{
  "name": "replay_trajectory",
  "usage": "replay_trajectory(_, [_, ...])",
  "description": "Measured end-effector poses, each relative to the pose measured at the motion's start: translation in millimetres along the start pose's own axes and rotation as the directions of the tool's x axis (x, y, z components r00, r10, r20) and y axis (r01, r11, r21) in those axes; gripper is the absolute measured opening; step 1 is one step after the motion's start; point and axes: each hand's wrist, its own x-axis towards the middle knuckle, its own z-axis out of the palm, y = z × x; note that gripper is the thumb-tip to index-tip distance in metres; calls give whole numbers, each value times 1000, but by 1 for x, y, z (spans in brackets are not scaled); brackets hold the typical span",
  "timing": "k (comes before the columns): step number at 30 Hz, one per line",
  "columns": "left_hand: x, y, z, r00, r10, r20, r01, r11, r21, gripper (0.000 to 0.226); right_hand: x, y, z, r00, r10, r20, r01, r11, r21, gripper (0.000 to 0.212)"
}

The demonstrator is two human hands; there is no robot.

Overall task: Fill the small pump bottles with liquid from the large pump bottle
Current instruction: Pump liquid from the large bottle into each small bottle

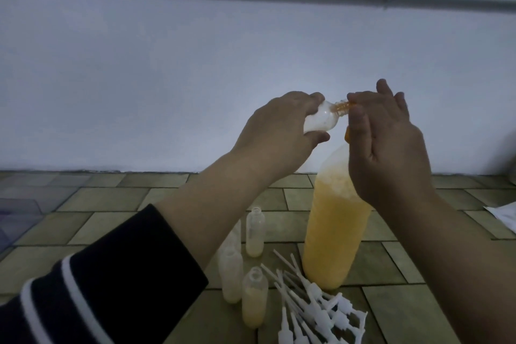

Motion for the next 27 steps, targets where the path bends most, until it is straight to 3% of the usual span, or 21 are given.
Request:
replay_trajectory(4, [4,1,-2,1000,12,-12,-12,1000,11,46,8,2,-8,1000,-25,3,25,1000,11,69])
replay_trajectory(10, [-5,2,9,1000,-3,-13,3,999,-42,44,-6,6,6,1000,11,-22,-11,1000,17,56])
replay_trajectory(18, [1,5,-4,1000,14,-8,-14,999,36,43,3,3,-6,998,-26,49,25,1000,18,68])
replay_trajectory(27, [-6,4,7,999,26,-41,-27,1000,-16,43,-7,0,1,998,36,-57,-29,993,114,53])
